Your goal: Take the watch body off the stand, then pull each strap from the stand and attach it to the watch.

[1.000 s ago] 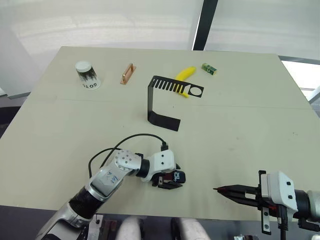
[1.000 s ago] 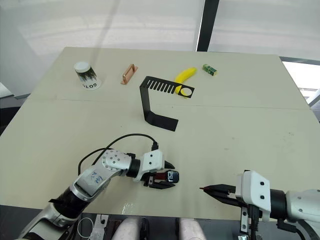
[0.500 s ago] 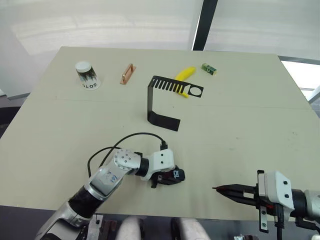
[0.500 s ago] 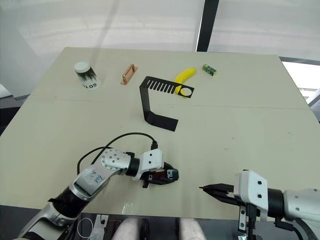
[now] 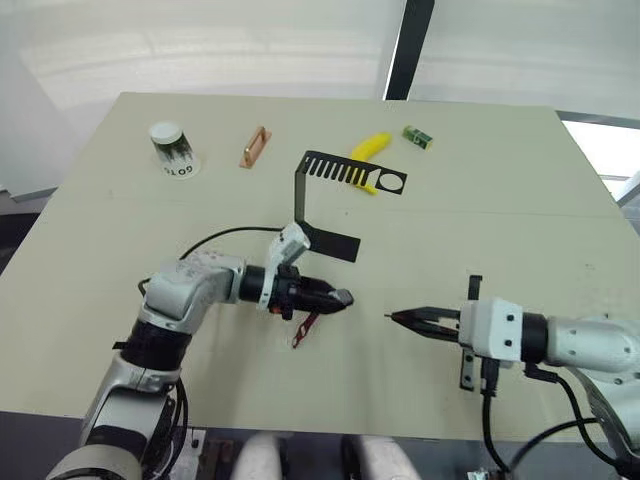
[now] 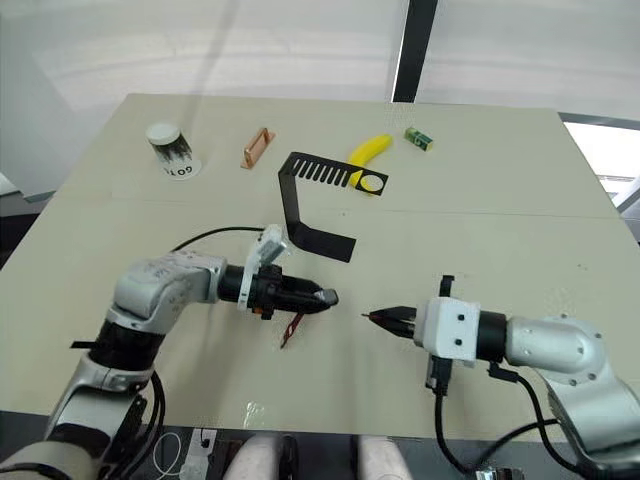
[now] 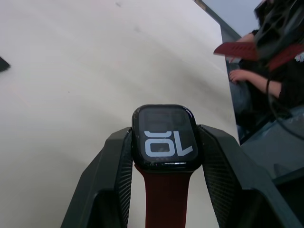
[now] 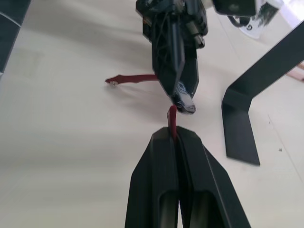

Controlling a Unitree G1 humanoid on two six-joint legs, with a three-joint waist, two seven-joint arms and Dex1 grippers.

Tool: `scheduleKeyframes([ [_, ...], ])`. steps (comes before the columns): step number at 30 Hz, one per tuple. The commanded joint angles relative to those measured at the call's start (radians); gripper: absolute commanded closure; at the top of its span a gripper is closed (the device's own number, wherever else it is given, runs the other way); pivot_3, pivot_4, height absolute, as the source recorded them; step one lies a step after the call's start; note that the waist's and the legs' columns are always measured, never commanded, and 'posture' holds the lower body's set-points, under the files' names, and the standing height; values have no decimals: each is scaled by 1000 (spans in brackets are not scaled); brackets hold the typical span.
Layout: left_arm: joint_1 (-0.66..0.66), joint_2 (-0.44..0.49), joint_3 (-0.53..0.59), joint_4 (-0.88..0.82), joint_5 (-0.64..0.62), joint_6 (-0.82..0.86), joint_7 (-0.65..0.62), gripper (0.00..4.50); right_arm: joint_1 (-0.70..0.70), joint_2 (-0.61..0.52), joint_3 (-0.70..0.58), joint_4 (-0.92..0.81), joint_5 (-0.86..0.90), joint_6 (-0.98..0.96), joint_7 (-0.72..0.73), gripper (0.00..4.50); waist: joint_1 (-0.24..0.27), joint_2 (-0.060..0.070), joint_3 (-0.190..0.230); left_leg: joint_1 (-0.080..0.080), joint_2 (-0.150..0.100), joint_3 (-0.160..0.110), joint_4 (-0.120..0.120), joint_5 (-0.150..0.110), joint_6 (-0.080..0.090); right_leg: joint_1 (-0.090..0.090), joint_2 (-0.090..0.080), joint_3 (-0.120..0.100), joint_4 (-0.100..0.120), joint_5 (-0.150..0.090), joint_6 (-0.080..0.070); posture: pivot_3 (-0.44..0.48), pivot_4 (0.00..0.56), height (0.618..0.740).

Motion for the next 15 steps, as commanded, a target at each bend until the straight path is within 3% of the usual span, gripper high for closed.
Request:
scheduleKeyframes([
  [1,-24,-22,57,9,-66,81,35,2889,-58,10,42,37,-41,-56,-6,4500,0,0,0,0,0,0,0,0,0,0,0,0,0,0,0,0,150,740],
  [7,-17,-23,61,-20,-94,117,64,2889,-160,38,112,114,-108,-87,-24,4500,0,0,0,0,0,0,1,0,0,0,-1,0,1,0,0,0,150,740],
  [15,-24,-53,94,3,-125,170,105,2889,-187,64,144,152,-203,-166,-75,4500,-2,0,0,0,0,-1,1,0,0,-1,-1,-1,3,0,0,0,150,740],
])
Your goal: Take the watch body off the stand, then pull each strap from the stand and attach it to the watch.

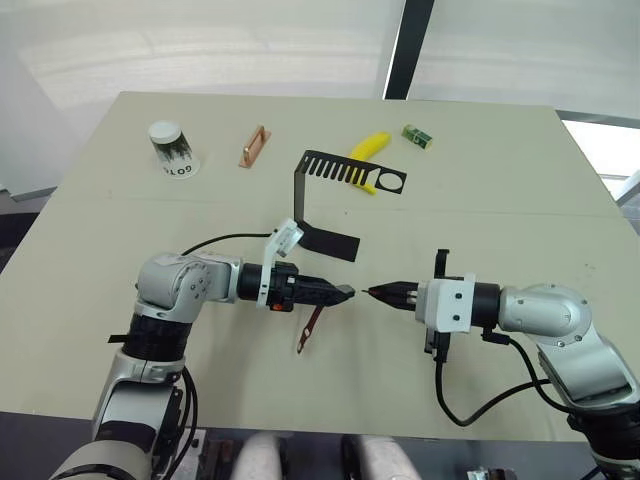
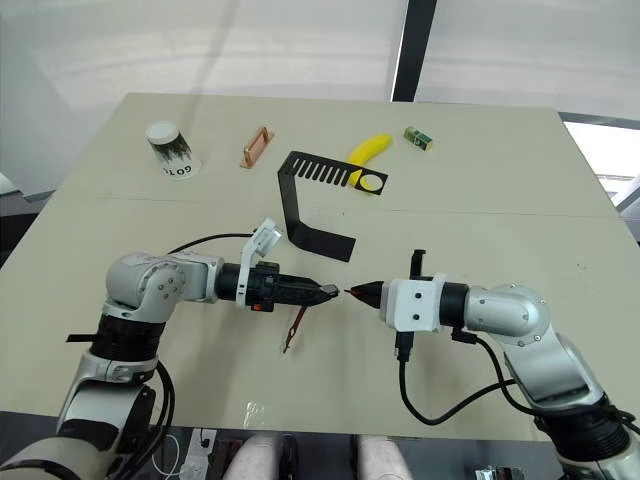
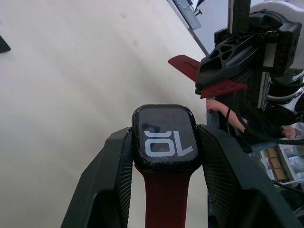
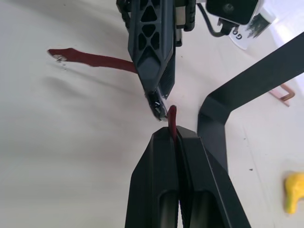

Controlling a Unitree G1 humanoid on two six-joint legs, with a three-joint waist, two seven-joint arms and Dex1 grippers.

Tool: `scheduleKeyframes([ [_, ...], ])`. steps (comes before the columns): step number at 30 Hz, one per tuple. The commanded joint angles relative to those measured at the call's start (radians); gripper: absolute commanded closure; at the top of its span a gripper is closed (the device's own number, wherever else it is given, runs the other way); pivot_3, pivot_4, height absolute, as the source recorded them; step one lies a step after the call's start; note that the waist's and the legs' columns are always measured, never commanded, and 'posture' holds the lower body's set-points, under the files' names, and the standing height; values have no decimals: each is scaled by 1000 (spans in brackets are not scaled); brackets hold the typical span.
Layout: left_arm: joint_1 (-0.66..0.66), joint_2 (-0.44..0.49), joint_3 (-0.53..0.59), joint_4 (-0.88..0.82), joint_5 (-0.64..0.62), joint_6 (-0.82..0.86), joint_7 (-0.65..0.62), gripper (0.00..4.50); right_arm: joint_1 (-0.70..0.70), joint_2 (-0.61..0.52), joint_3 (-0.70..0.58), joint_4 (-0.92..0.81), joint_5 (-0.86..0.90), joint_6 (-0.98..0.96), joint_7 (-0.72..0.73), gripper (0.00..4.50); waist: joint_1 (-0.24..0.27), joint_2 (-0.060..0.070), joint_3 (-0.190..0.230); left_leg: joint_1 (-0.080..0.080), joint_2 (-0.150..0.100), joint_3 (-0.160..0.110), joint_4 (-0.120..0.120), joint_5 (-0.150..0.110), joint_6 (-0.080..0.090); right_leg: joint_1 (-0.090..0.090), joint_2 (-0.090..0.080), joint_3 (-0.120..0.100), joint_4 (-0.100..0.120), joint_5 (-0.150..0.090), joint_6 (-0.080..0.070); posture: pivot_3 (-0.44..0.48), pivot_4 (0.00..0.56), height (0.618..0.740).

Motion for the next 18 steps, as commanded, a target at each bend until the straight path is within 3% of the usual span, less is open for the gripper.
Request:
scheduleKeyframes([
  [1,-20,-29,52,-8,-51,45,38,2889,-23,23,16,13,-85,-91,-58,4500,-1,0,0,0,0,0,0,0,0,0,0,0,1,0,0,0,150,740],
  [5,-26,-22,63,-7,-72,56,25,2889,-10,26,11,13,-87,-119,-56,4500,0,0,0,0,0,0,0,0,0,0,0,0,2,0,0,0,150,740],
  [18,-13,102,-21,104,-74,-67,-199,2889,44,24,-11,-52,-74,-116,-63,4500,-1,0,0,0,0,0,1,0,0,0,0,0,4,0,0,0,150,740],
])
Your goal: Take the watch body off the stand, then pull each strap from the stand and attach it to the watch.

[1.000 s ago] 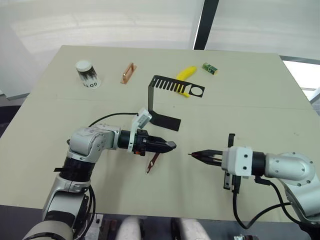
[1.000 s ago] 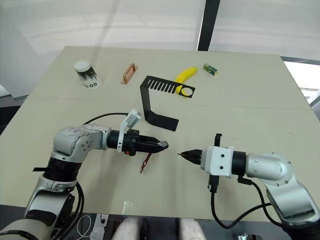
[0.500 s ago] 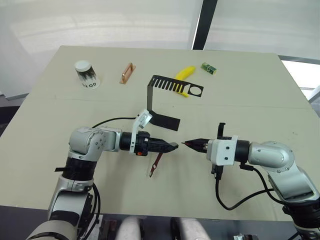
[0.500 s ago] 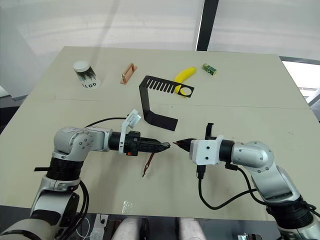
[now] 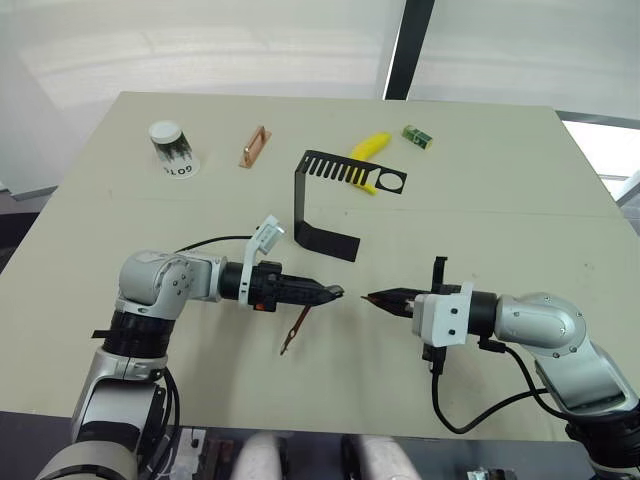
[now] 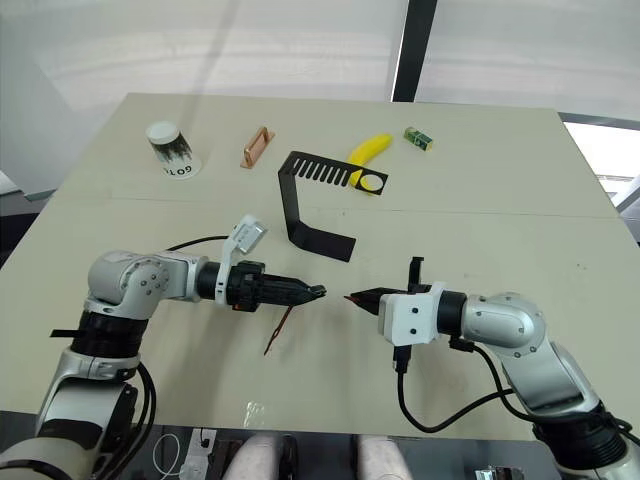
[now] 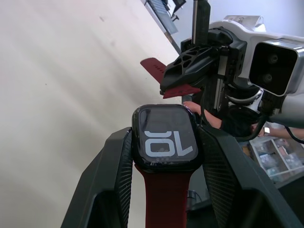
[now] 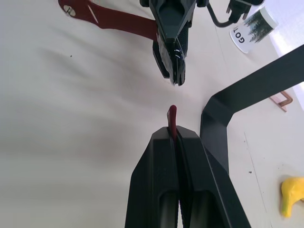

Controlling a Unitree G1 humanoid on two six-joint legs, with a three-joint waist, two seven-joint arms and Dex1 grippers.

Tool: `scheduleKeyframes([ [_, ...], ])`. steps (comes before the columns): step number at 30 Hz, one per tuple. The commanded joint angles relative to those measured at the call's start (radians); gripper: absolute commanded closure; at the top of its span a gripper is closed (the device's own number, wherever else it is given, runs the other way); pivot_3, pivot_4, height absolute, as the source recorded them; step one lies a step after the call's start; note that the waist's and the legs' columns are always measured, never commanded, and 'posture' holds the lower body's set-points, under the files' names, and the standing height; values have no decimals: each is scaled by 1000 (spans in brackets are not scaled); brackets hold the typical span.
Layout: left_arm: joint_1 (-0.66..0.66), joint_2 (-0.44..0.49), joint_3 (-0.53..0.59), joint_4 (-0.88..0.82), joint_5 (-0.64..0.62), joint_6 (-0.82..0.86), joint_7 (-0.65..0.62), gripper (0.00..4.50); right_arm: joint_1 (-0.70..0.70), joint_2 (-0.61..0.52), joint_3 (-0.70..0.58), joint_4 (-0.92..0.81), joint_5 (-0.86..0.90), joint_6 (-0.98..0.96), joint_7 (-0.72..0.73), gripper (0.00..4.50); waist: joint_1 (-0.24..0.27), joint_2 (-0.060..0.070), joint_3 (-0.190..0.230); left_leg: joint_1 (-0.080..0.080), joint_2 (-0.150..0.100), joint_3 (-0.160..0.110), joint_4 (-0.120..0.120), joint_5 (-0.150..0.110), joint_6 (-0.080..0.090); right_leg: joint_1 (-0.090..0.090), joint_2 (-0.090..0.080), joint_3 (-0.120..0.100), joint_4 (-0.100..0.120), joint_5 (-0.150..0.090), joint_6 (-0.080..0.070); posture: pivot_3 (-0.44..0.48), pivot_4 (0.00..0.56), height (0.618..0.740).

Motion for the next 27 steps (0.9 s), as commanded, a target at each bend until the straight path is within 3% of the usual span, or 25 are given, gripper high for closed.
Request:
scheduleKeyframes([
  [1,-15,35,-45,73,-1,-83,-109,2889,4,7,-25,-81,15,2,-28,4500,1,0,0,0,0,0,0,0,0,0,0,0,0,0,0,0,150,740],
  [8,-24,46,-90,124,15,-141,-148,2889,1,27,-10,-102,11,19,-30,4500,0,0,0,0,0,0,0,0,0,0,0,0,0,0,0,0,150,740],
  [27,-44,0,-76,115,-1,-126,-117,2889,-20,61,28,-93,-18,37,-34,4500,0,0,0,0,0,0,0,0,0,0,0,0,1,0,0,0,150,740],
])
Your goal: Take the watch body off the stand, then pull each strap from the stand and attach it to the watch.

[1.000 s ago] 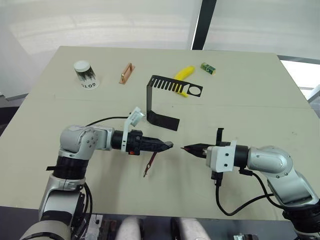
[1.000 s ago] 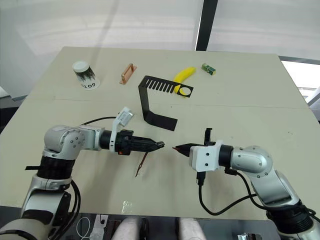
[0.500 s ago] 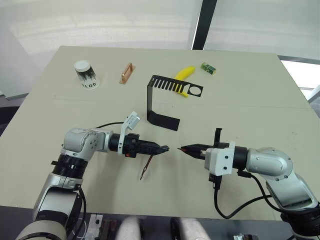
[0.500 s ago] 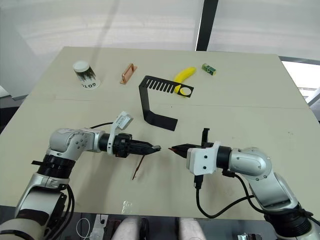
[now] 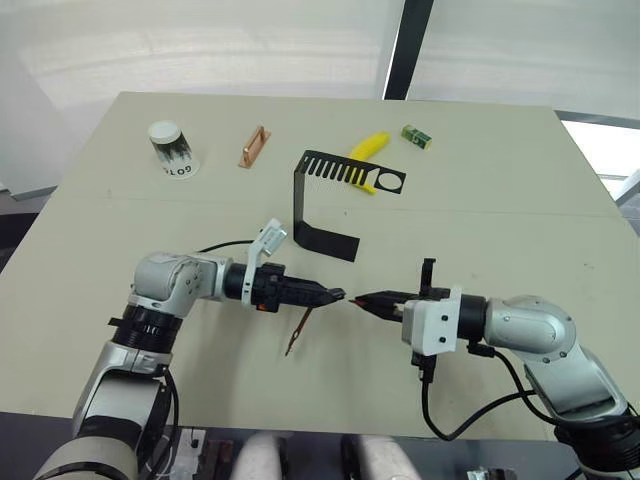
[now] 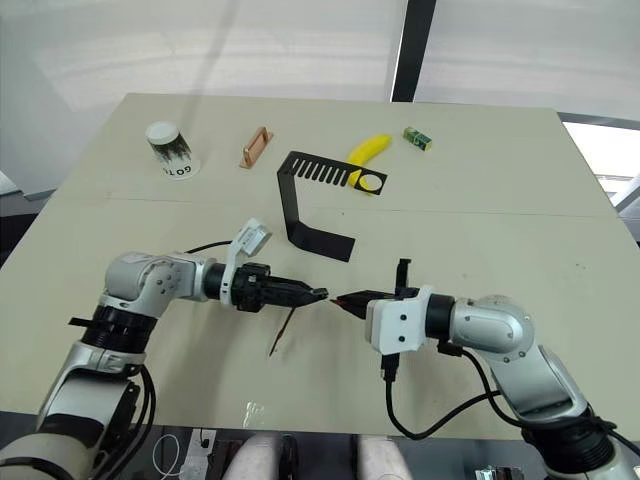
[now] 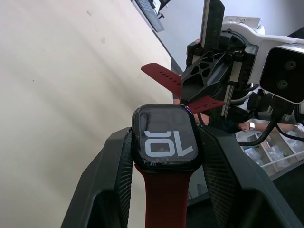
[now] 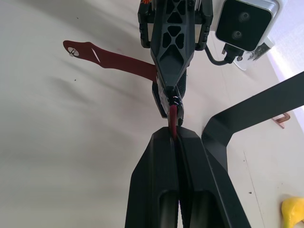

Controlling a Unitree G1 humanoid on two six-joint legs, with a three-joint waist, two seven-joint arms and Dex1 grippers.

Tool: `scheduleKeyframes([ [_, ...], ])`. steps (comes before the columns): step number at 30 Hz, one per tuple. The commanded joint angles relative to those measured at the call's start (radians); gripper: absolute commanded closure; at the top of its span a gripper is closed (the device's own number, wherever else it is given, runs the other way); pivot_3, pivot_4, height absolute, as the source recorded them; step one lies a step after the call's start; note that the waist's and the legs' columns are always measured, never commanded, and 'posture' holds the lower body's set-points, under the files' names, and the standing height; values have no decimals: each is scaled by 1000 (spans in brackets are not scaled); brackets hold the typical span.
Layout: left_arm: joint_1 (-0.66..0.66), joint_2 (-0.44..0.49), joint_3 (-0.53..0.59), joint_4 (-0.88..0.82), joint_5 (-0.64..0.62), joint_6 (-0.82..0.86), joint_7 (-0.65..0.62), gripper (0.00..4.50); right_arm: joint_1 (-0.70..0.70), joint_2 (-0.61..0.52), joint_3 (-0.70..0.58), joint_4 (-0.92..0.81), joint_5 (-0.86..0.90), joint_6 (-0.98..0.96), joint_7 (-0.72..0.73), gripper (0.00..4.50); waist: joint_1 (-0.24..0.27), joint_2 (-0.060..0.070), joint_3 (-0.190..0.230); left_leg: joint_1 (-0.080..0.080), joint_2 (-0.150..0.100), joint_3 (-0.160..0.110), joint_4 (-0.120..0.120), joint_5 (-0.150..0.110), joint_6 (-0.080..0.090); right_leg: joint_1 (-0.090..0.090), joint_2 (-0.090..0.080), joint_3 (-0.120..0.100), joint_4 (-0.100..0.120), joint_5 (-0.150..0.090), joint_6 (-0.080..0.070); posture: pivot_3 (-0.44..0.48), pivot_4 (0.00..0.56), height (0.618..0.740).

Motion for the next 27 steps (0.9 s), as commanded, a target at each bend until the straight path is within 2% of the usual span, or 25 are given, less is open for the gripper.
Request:
scheduleKeyframes([
  [1,-18,-8,16,-22,-19,-2,2,2889,-13,11,-5,-26,6,0,-26,4500,1,0,0,0,0,0,0,0,0,0,0,0,0,0,0,0,150,740],
  [27,-16,-16,20,-14,-15,0,6,2889,-12,2,-45,-37,23,27,-16,4500,0,0,0,0,0,0,0,0,0,0,0,0,0,0,0,0,150,740],
])
